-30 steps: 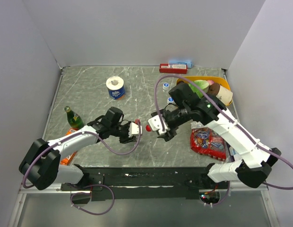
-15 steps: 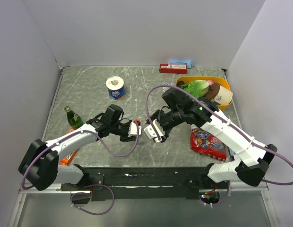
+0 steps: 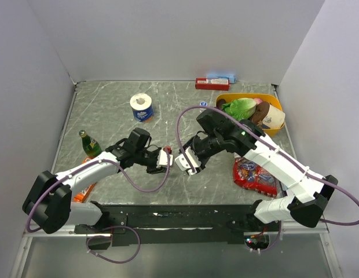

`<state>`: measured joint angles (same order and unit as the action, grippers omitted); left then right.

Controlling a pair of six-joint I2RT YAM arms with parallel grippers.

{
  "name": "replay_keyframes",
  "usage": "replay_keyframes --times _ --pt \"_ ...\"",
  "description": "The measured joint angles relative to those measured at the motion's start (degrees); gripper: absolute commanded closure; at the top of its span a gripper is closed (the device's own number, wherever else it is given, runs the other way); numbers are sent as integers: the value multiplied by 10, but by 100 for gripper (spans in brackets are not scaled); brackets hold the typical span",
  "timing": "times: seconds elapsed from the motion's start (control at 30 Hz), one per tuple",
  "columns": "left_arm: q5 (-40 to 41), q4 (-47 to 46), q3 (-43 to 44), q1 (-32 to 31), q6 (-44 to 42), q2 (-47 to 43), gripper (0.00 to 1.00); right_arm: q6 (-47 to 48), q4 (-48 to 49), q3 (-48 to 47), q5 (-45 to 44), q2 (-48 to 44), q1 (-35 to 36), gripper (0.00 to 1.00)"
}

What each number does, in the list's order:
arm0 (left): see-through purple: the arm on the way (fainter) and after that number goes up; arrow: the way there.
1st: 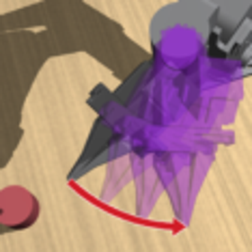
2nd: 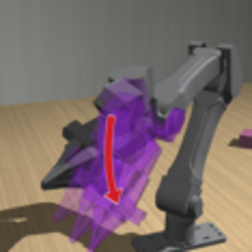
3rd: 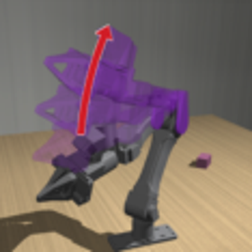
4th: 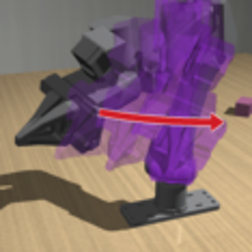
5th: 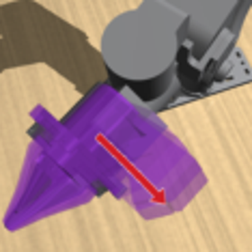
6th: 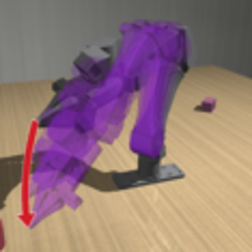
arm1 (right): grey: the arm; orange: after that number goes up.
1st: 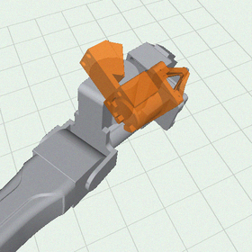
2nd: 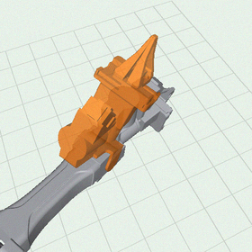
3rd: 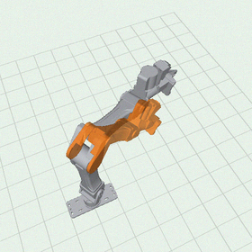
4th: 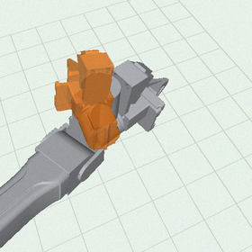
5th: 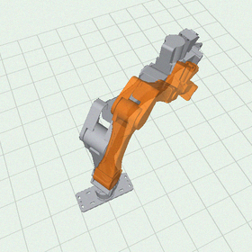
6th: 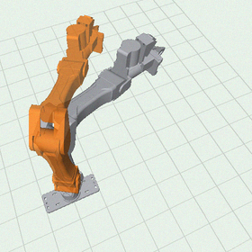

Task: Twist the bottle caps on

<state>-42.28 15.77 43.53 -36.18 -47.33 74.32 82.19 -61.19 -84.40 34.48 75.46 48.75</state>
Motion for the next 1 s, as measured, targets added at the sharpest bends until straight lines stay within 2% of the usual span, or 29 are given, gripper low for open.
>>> replay_keyframes --times 0.1,0.17,0.2,0.23,0.3,0.43,0.53,0.6,0.7,0.87,0.93,1.0 --pt "0 0 0 0 1 0 99 0 2 4 0 0 3 57" --pt "0 0 0 0 2 0 99 0 2 4 -1 0 3 65" --pt "0 -1 0 0 3 0 99 0 2 4 -1 0 3 71" --pt "0 -1 0 0 5 0 99 -1 3 4 -1 0 3 85" --pt "1 -5 0 0 11 0 99 -5 3 3 -3 1 3 99" --pt "34 -65 -12 0 94 -1 99 -86 3 -30 -33 25 -3 100" --pt "129 -155 -31 -8 212 -7 99 -226 17 -91 -69 75 -31 100" --pt "227 -201 -32 -22 308 -7 99 -353 37 -153 -73 125 -63 100" --pt "307 -236 -31 -36 417 -2 99 -503 98 -188 -69 165 -96 100" --pt "339 -256 -30 -54 513 6 99 -622 144 -186 -82 173 -108 100" --pt "344 -262 -30 -56 527 5 99 -638 156 -186 -81 173 -109 69" --pt "348 -264 -30 -56 532 3 99 -656 170 -185 -66 172 -115 49"
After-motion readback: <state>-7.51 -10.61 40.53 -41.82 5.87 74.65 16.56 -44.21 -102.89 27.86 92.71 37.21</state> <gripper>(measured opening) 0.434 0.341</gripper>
